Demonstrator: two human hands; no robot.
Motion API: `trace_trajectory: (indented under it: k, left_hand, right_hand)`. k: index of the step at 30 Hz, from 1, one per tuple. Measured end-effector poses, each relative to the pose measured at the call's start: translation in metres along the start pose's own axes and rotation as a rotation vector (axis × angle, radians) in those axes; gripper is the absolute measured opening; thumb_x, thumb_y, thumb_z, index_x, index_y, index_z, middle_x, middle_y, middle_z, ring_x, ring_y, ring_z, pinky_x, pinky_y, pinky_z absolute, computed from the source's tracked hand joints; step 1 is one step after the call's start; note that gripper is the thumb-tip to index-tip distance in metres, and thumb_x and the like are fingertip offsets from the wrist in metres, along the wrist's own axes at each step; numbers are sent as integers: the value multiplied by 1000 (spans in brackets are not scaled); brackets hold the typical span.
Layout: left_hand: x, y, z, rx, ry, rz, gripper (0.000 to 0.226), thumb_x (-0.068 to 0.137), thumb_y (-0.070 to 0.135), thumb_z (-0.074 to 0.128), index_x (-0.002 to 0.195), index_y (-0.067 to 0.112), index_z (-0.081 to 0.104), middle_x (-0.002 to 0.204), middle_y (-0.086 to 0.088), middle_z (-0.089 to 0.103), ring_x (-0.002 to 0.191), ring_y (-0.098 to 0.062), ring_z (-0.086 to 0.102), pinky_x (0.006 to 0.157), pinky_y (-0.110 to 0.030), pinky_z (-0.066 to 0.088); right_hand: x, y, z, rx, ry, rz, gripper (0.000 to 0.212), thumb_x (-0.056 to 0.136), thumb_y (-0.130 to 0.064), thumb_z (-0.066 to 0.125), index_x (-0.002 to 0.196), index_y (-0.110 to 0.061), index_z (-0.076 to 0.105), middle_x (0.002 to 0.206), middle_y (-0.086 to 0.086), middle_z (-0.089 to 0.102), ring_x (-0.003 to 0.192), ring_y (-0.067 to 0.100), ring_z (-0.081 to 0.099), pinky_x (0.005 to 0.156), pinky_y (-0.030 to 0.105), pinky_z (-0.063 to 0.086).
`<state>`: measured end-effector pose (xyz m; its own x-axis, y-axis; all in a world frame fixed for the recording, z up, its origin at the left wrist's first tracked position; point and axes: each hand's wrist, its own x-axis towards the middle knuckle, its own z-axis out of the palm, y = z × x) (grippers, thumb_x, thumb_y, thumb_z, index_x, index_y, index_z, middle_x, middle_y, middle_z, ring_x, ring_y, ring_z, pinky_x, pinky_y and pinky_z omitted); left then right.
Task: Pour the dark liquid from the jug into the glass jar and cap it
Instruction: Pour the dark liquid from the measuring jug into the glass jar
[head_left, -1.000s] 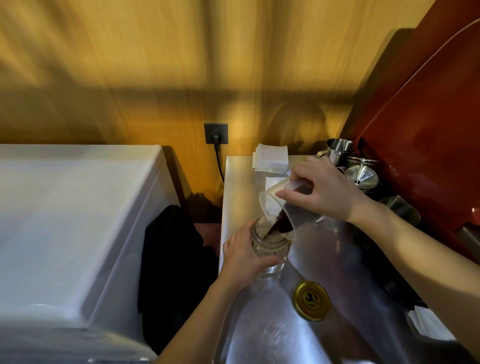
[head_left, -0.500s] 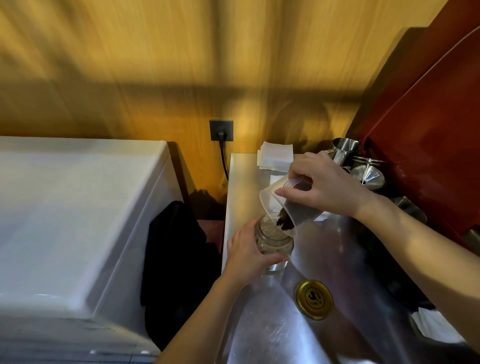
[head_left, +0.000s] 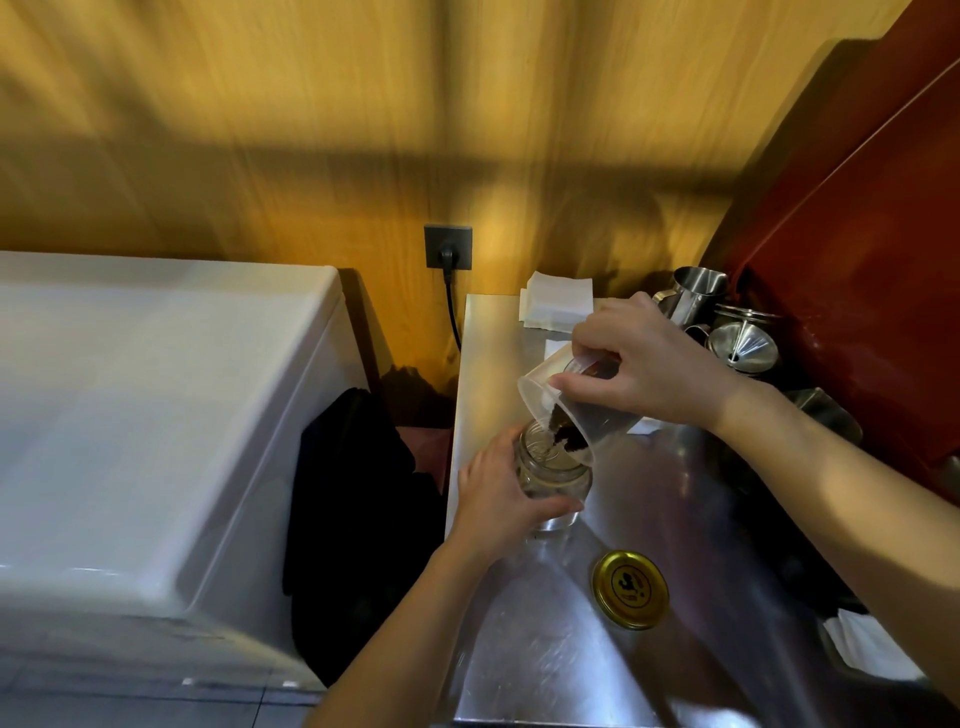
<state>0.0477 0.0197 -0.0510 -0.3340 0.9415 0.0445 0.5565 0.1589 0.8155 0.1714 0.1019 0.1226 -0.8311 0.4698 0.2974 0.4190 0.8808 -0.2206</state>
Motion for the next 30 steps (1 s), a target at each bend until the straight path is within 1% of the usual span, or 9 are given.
trace_trajectory:
  k: [2, 4, 10, 13, 17, 21, 23, 25, 30]
  left_hand:
    - [0, 0, 0, 1, -1, 3, 93, 55, 58, 82, 134, 33, 38, 132, 9, 52, 125, -17, 42, 100, -33, 25]
    - [0, 0, 0, 3, 1, 11, 93, 56, 56, 82, 134, 32, 38, 132, 8, 52, 125, -17, 42, 101, -33, 25]
    - [-1, -1, 0, -3, 2, 13, 93, 54, 58, 82, 132, 34, 37, 130, 10, 52, 123, -17, 43, 98, -32, 25]
    - [0, -1, 1, -13, 7, 17, 91, 53, 58, 82, 130, 34, 39, 125, 11, 54, 120, -16, 45, 96, -31, 26]
    - [0, -2, 1, -22, 4, 10, 91, 52, 59, 82, 129, 35, 40, 125, 11, 55, 120, -16, 46, 100, -36, 34]
    - [-1, -1, 1, -29, 11, 24, 91, 53, 56, 83, 130, 33, 41, 124, 12, 54, 119, -14, 46, 97, -32, 33]
    - [-1, -1, 0, -40, 14, 31, 90, 52, 55, 84, 129, 32, 43, 123, 11, 56, 118, -15, 49, 99, -37, 38]
    - [-1, -1, -1, -42, 16, 32, 88, 52, 54, 84, 128, 32, 44, 122, 10, 57, 117, -15, 51, 99, -41, 41]
    - [-2, 1, -1, -35, 7, 31, 88, 54, 55, 83, 128, 33, 43, 122, 10, 57, 116, -16, 50, 100, -43, 40]
  right_hand:
    - [0, 1, 1, -10, 5, -8, 36, 79, -35, 62, 63, -4, 51, 63, 13, 54, 67, 25, 44, 71, 34, 25]
    - [-1, 1, 2, -24, 8, -27, 35, 79, -33, 63, 62, -4, 51, 62, 13, 52, 66, 25, 43, 68, 31, 21]
    - [3, 3, 3, -71, 22, -71, 35, 79, -32, 65, 61, -6, 51, 60, 11, 51, 64, 22, 41, 68, 27, 16]
    - [3, 2, 5, -93, 18, -95, 33, 79, -29, 67, 61, -6, 51, 59, 11, 51, 63, 23, 42, 68, 28, 17]
    - [3, 3, 6, -103, 25, -97, 35, 79, -29, 67, 60, -6, 50, 58, 11, 50, 63, 23, 41, 68, 29, 18]
    - [1, 2, 6, -128, 5, -131, 33, 79, -29, 66, 60, -11, 47, 58, 5, 47, 63, 22, 40, 69, 30, 21]
    - [1, 2, 6, -132, 8, -135, 33, 80, -30, 66, 60, -11, 47, 58, 5, 47, 63, 21, 40, 69, 30, 21]
    - [1, 1, 6, -135, 10, -143, 33, 80, -30, 66, 60, -13, 46, 58, 4, 47, 63, 21, 40, 68, 31, 21]
    - [1, 2, 7, -128, 20, -157, 33, 79, -29, 67, 60, -13, 45, 58, 4, 47, 62, 21, 40, 68, 31, 22]
